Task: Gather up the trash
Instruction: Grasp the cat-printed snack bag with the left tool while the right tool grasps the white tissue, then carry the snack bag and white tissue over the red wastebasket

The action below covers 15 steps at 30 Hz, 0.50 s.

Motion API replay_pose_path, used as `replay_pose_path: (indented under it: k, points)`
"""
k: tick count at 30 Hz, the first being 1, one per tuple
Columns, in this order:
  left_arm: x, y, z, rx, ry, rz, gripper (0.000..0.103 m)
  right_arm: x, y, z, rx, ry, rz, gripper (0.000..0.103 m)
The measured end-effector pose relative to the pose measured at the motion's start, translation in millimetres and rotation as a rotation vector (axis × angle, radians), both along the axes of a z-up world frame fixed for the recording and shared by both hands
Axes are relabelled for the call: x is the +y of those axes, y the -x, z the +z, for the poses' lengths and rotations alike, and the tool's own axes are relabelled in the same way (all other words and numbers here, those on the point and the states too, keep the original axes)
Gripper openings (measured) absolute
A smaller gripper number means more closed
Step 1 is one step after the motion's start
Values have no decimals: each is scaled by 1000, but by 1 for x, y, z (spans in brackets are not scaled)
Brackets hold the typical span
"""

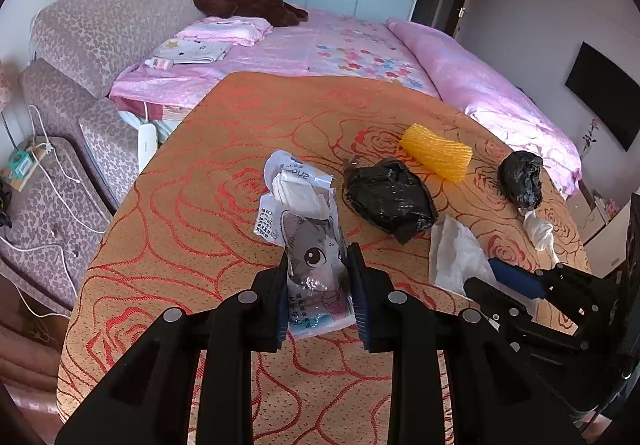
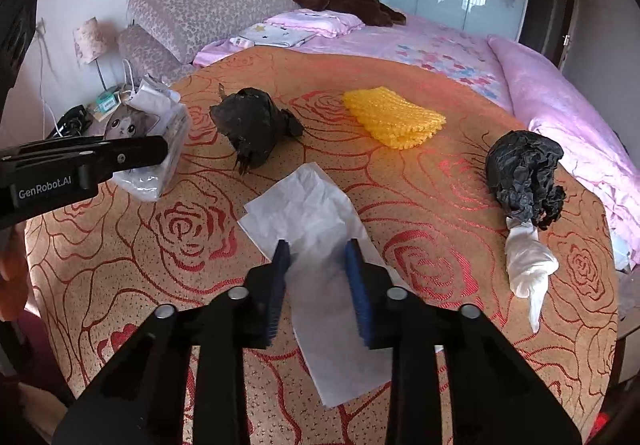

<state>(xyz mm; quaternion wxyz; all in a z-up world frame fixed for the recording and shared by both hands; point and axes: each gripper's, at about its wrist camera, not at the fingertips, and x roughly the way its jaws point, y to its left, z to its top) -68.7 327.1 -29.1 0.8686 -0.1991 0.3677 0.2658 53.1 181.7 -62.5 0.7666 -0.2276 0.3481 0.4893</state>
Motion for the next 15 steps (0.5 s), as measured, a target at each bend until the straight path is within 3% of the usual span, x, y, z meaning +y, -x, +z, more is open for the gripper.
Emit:
replay_pose_path:
  k: [15]
  points:
    - [-20,-6,9,-18,-29,-48,25,-48,-8,21,4,-91,-164,20]
